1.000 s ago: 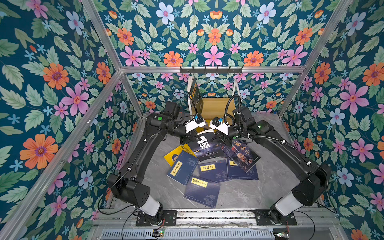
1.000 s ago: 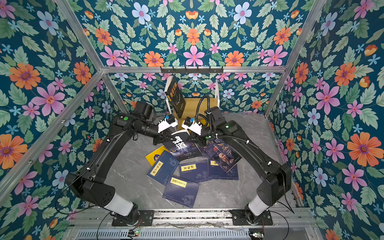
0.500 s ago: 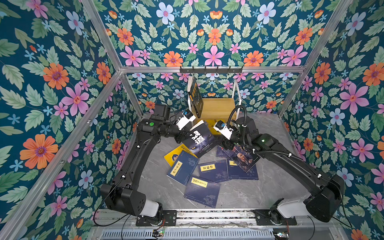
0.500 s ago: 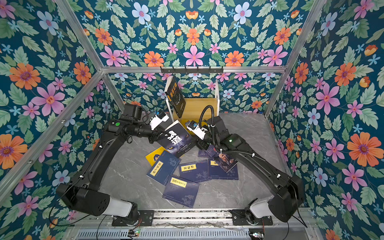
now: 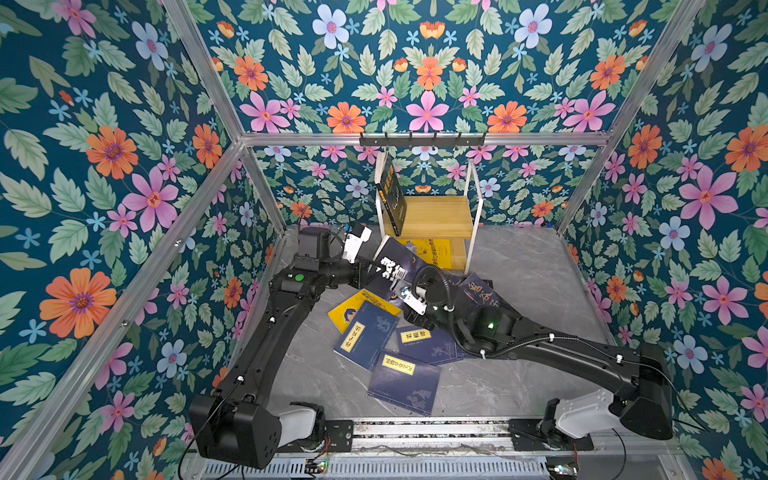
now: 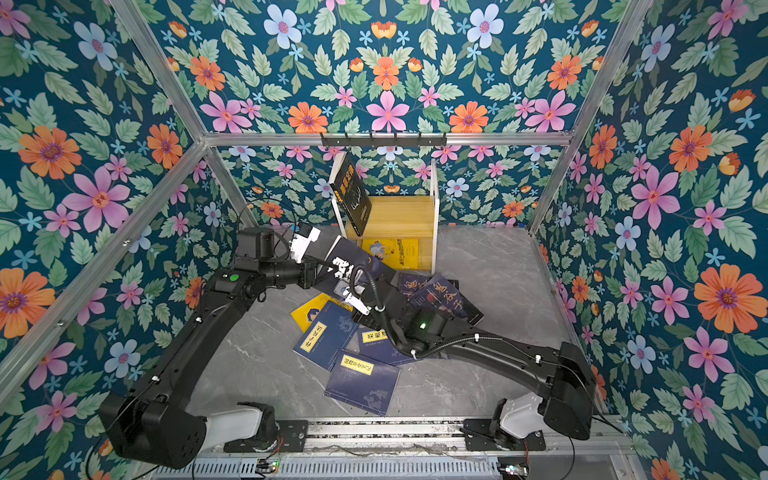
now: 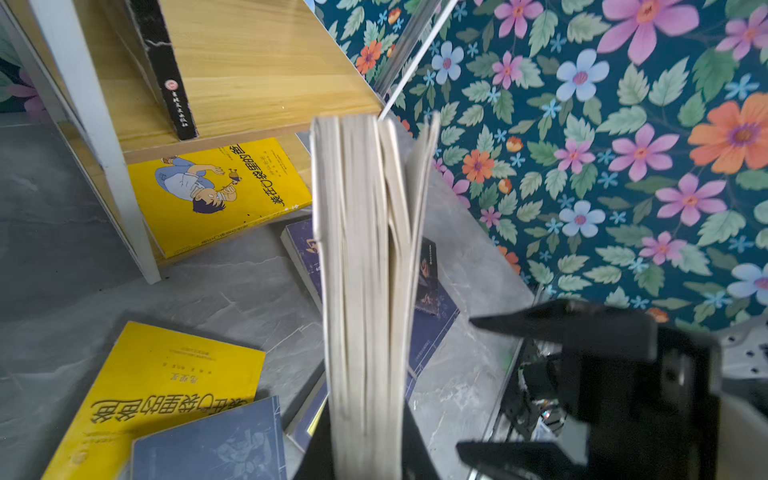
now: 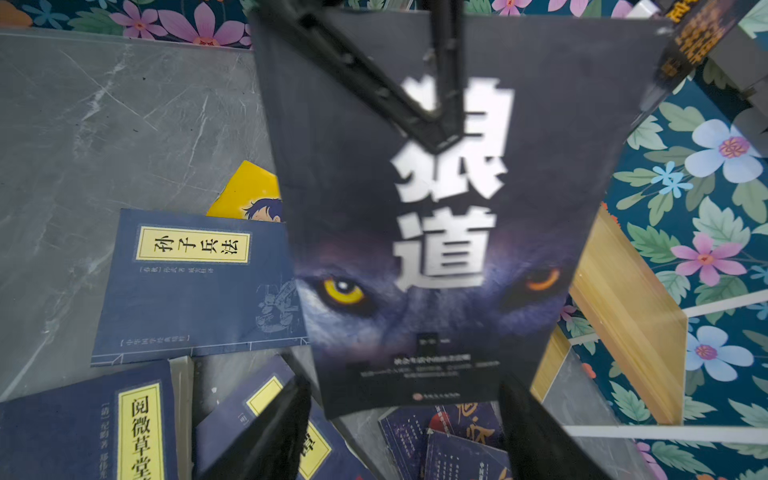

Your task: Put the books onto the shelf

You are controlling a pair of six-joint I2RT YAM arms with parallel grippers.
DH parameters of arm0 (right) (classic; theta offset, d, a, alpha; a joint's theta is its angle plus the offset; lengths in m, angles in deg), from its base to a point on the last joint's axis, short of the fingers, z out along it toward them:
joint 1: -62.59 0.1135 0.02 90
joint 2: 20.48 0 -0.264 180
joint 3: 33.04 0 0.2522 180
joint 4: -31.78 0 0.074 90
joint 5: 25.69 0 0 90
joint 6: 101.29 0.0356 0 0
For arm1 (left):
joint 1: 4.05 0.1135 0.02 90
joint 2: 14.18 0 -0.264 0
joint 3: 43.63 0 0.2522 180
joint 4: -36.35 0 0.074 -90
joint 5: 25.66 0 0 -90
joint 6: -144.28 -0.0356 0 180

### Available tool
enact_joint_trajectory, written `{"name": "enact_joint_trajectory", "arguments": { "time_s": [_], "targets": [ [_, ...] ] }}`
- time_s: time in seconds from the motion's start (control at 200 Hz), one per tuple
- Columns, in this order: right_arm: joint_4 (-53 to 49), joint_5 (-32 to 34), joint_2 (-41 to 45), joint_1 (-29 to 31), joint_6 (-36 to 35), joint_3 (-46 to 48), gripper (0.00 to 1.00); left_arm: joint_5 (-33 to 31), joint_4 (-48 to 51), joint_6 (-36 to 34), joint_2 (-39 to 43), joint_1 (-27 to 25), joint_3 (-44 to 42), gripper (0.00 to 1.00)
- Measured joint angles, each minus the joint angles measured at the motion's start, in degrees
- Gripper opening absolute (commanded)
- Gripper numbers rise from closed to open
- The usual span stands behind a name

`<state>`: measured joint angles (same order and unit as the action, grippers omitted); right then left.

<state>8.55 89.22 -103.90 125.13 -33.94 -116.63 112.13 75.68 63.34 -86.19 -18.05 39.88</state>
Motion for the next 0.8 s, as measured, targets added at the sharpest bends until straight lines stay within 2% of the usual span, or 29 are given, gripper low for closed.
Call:
{"name": "enact_joint_trajectory", "arguments": {
  "time_s": [0.14, 0.265, 0.44, 0.55, 0.8],
  "targets": [
    [3.06, 6.71, -4.83, 3.17, 1.2, -1.81, 0.71, -1.49, -6.47, 9.99, 1.29, 1.44, -3.91, 0.0],
    [7.61, 11.67, -7.74, 4.52, 0.92, -1.73, 0.7, -3.74, -10.47, 15.72, 1.49, 2.19, -6.88, 0.0],
    [15.56, 16.13, -10.23, 4.42, -0.7, 0.13, 0.69, -2.29, -17.73, 25.64, 3.06, 5.09, -12.02, 0.0],
    [20.26, 17.11, -12.24, 4.42, -2.01, 0.35, 0.7, -2.69, -20.31, 28.92, 3.61, 6.34, -13.57, 0.0],
    [27.39, 17.33, -18.88, 2.58, -4.79, -0.42, 0.73, -0.79, -24.44, 33.11, 4.07, 5.68, -14.8, 0.0]
  ]
}}
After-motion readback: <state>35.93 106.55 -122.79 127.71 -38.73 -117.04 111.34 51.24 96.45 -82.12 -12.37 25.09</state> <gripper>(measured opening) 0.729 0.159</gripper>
